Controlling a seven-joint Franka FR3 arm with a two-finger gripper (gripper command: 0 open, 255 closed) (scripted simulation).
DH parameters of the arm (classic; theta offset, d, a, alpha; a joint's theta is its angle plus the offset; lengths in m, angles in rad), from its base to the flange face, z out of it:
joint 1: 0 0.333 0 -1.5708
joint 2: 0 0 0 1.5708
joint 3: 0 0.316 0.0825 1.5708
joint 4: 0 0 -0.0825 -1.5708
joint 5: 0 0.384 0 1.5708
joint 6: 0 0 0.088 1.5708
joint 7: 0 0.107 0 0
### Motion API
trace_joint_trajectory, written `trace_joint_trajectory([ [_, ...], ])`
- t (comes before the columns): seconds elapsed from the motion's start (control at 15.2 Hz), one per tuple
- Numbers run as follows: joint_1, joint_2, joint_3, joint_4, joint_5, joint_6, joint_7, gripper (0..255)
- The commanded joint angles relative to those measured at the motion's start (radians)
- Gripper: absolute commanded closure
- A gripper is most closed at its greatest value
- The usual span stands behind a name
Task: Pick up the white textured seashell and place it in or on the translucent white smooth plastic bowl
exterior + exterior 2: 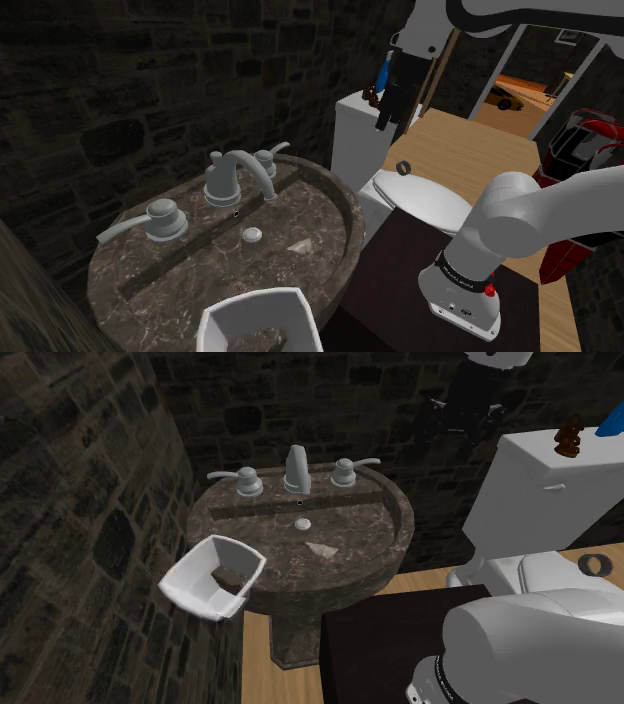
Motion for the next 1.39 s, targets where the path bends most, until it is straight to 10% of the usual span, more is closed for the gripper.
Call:
trace_joint_trajectory([
  [0.0,0.000,0.000,0.000,0.000,0.000,0.000,0.000,0],
  [1.32,0.286,0.429,0.110,-0.233,0.132,0.690,-0.378,0],
])
